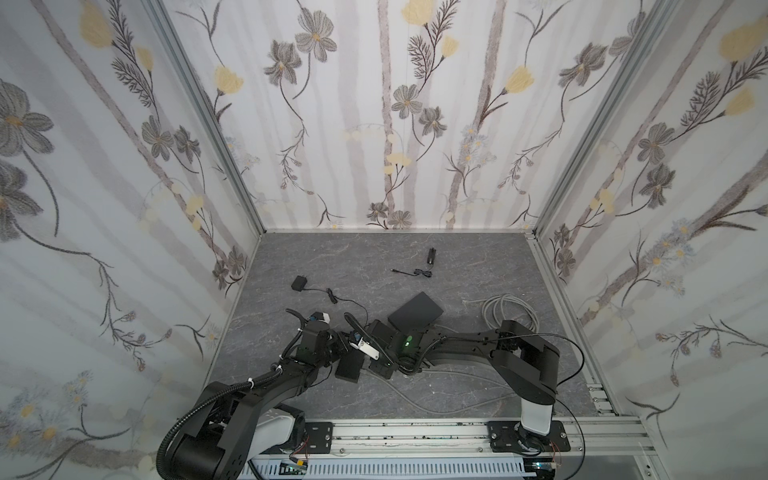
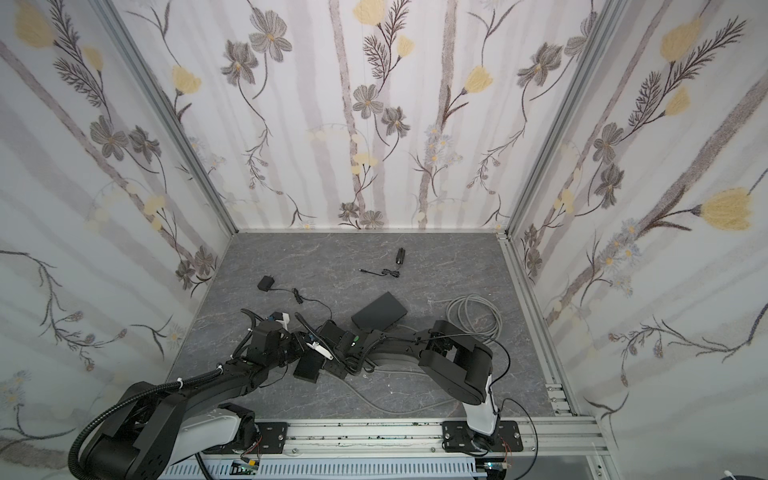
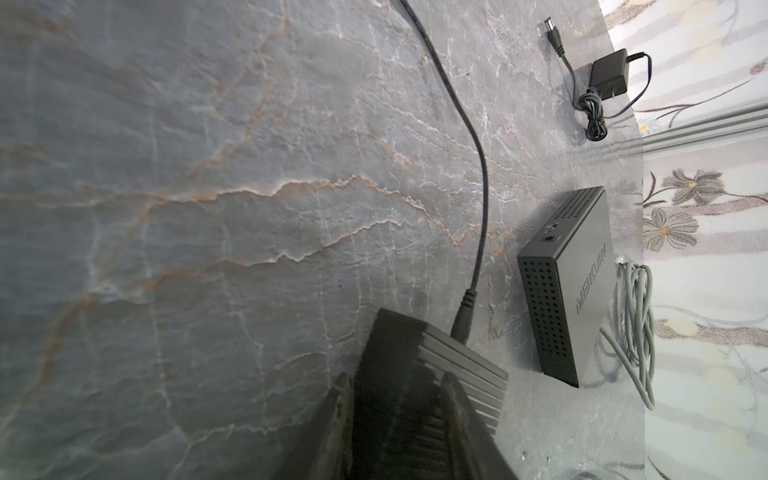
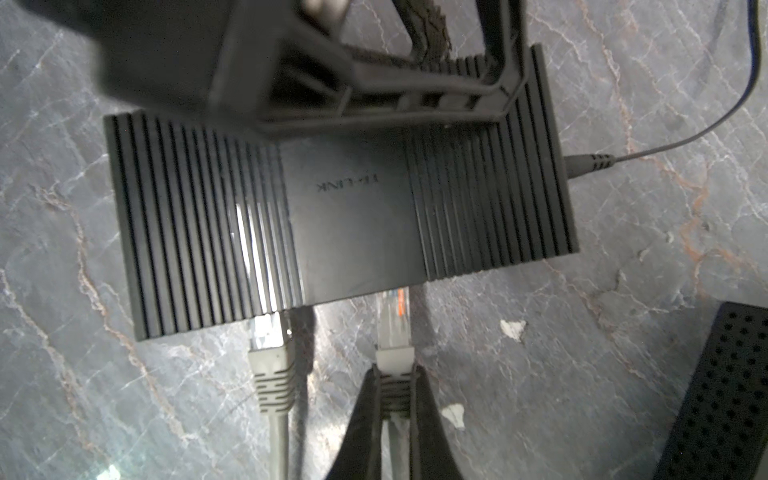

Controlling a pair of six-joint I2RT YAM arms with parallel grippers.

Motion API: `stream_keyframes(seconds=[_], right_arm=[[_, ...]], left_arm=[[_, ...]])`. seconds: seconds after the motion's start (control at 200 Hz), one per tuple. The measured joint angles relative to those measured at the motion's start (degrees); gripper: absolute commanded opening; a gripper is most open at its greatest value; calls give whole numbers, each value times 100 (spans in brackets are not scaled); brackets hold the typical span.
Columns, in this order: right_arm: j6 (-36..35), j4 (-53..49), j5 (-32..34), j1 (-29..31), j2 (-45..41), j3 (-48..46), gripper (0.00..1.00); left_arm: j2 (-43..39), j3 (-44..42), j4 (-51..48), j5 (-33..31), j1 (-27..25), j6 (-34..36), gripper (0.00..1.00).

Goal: Insert the plug into the switch port

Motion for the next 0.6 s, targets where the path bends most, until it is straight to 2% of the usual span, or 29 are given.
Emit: stream_keyframes(seconds=[0.6], right_arm=[[0, -184, -20, 20, 48, 120, 0]], left_arm=[[33, -111, 310, -254, -192, -168, 35]])
